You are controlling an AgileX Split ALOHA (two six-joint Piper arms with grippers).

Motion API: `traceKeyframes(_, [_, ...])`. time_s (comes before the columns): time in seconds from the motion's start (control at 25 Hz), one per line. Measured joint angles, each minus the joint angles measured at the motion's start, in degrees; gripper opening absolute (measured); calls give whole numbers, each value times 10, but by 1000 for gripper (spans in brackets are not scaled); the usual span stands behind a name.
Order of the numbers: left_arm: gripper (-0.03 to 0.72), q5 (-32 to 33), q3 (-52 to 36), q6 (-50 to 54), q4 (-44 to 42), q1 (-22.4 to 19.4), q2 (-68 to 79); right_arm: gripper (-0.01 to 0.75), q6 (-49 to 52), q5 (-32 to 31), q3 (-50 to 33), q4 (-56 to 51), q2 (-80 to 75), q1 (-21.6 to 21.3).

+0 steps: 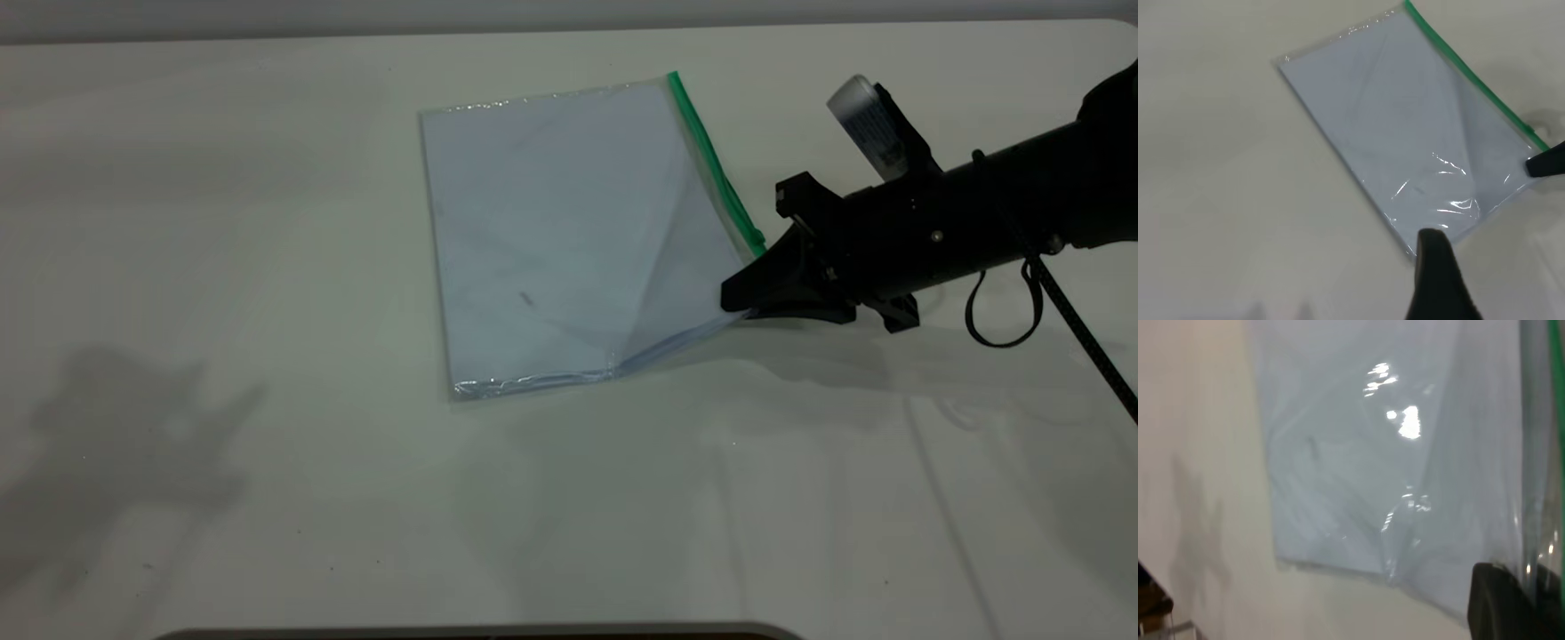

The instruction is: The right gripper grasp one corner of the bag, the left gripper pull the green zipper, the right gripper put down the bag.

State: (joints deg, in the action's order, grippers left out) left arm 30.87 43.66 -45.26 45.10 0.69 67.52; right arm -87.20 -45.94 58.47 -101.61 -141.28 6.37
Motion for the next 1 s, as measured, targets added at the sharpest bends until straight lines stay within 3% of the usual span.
traceKeyframes(0.4, [519, -8, 21, -47, 26, 0, 71, 34, 135, 73, 3, 384, 137, 0])
traceKeyframes(0.68, [519, -12, 81, -134, 99, 10, 146, 34, 150, 105, 103, 458, 168, 43])
traceKeyframes(0.88, [519, -13, 142, -224, 130, 55, 232, 34, 155, 58, 167, 534, 168, 108])
traceKeyframes(1.0, [519, -13, 188, -282, 133, 88, 294, 34, 182, 50, 180, 567, 168, 113])
